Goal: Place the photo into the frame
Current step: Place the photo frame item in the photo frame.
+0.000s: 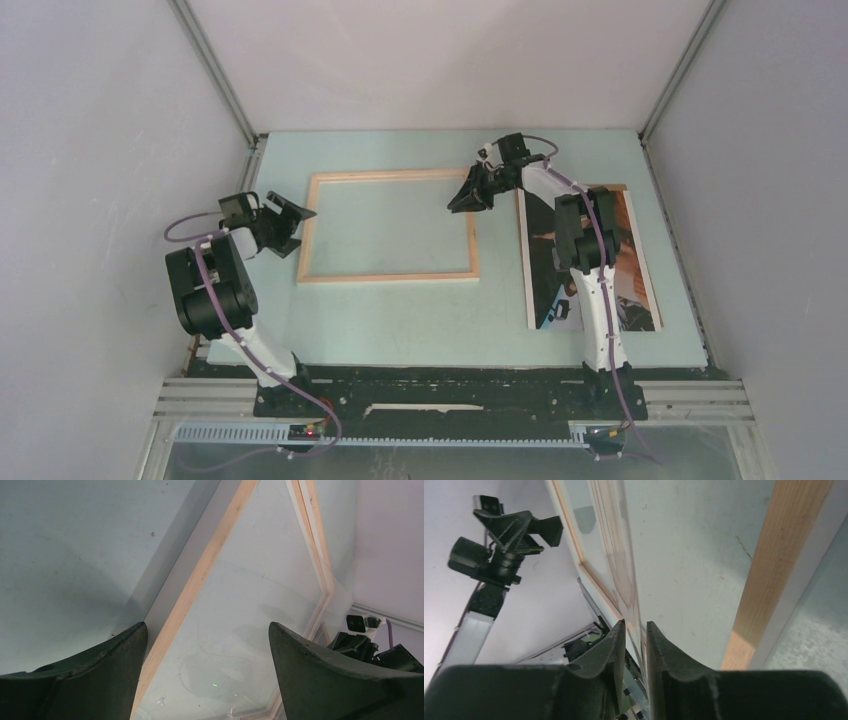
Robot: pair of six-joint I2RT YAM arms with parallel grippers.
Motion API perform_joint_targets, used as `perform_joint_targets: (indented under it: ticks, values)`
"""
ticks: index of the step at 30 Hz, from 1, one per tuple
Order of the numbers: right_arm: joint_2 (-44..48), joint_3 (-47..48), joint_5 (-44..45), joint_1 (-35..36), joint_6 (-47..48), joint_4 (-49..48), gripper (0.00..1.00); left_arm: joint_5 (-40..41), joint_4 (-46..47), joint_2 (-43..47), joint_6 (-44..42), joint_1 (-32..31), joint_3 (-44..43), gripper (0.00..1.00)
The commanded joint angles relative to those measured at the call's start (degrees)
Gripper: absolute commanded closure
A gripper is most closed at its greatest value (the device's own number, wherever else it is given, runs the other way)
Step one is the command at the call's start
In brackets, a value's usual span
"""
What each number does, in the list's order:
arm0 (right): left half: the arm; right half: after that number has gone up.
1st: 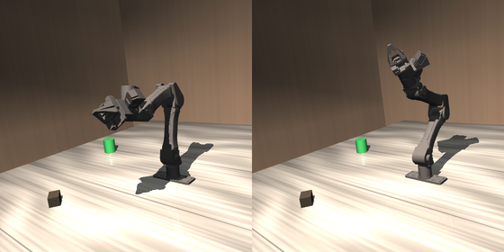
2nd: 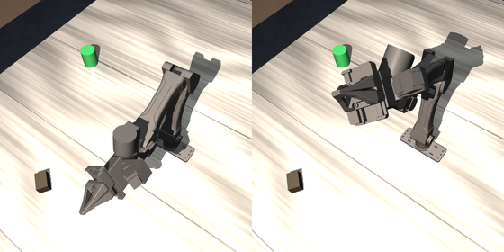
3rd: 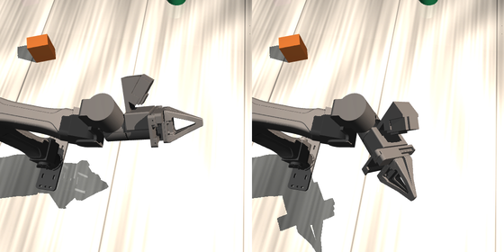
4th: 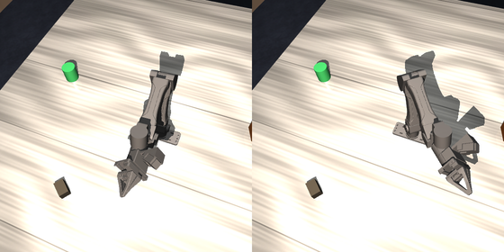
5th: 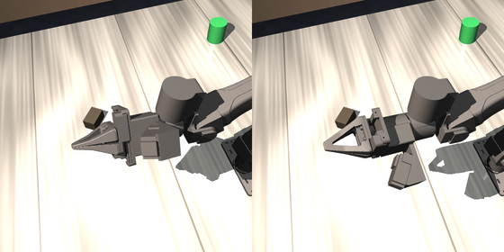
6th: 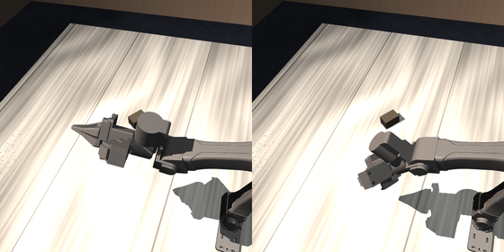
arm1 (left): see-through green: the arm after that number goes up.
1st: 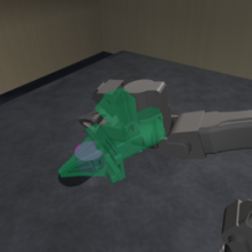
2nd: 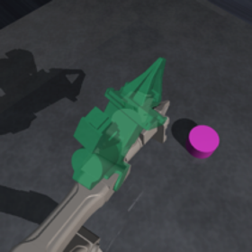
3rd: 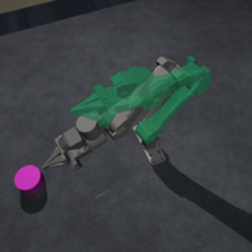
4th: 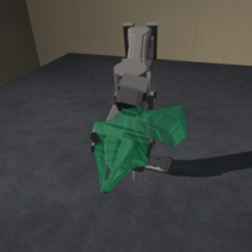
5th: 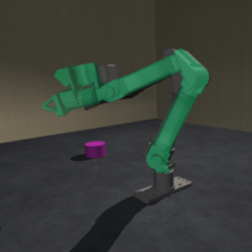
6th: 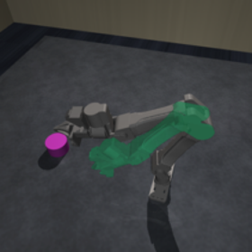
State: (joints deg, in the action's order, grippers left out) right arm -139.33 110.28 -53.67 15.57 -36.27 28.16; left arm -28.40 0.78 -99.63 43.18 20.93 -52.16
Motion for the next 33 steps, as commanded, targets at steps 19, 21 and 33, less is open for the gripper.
perform_joint_targets:
  ticks: [19,21,33]
  values:
    - [5.7,8.7,23.2,3.5,12.7,20.3,0.37,-3.4,0.7,3.6,0.9,-1.2,1.3,0.09]
    - [5.9,9.3,24.9,3.7,13.2,21.6,0.34,-3.4,0.7,3.7,0.9,-1.3,1.3,0.09]
    - [8.9,11.9,37.3,5.6,16.0,28.7,0.11,-3.3,0.7,3.8,0.9,-1.3,1.4,0.09]
